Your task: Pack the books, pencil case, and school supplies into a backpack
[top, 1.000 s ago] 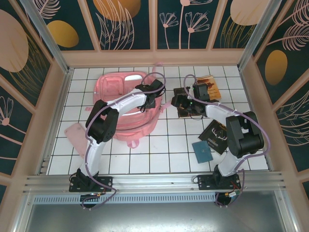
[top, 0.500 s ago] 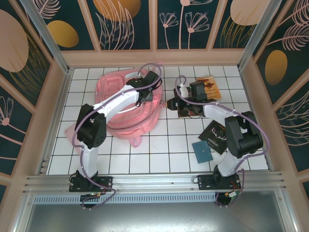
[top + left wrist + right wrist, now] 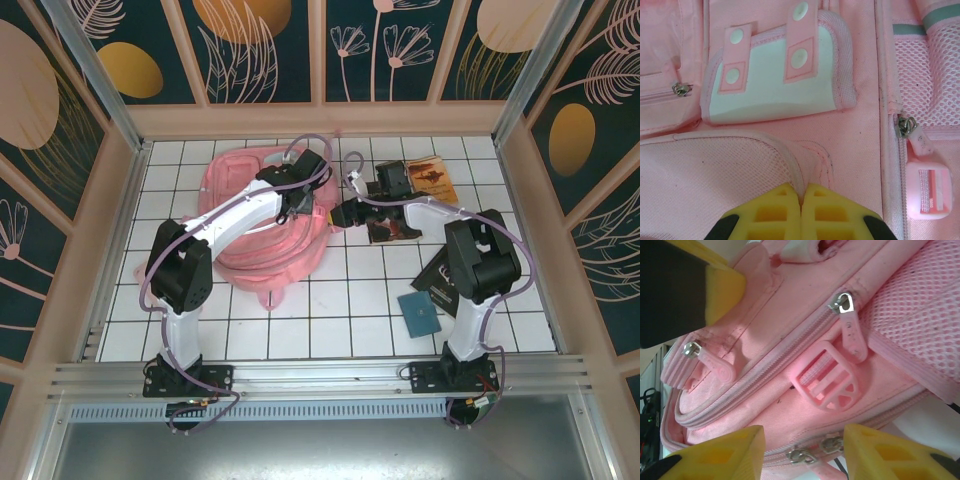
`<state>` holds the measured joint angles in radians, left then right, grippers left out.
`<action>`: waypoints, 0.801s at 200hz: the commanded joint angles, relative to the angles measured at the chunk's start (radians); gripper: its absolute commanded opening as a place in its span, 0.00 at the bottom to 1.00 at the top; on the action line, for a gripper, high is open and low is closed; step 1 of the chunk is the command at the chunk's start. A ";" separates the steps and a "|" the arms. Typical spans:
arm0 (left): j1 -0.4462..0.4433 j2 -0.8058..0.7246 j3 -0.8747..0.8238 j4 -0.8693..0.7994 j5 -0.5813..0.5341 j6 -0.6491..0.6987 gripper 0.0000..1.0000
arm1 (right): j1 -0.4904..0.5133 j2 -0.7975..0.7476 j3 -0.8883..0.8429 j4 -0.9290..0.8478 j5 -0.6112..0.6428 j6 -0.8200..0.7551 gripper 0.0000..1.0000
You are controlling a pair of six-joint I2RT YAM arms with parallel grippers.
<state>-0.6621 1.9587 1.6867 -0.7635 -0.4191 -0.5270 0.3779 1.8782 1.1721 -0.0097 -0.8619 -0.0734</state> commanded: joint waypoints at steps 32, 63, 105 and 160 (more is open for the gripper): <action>0.005 -0.046 0.019 0.057 -0.032 0.007 0.00 | 0.009 -0.062 -0.080 0.012 0.006 -0.019 0.40; 0.005 -0.051 0.028 0.057 -0.027 0.007 0.00 | 0.020 -0.067 -0.121 0.052 0.036 0.017 0.44; 0.004 -0.053 0.033 0.057 -0.010 0.010 0.00 | 0.019 -0.025 -0.070 0.027 0.038 -0.013 0.49; 0.004 -0.046 0.043 0.058 -0.006 0.010 0.00 | 0.029 0.051 0.006 -0.046 -0.018 -0.092 0.53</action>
<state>-0.6621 1.9587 1.6867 -0.7597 -0.4026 -0.5270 0.3927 1.8893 1.1362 -0.0086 -0.8326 -0.0994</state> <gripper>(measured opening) 0.069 0.524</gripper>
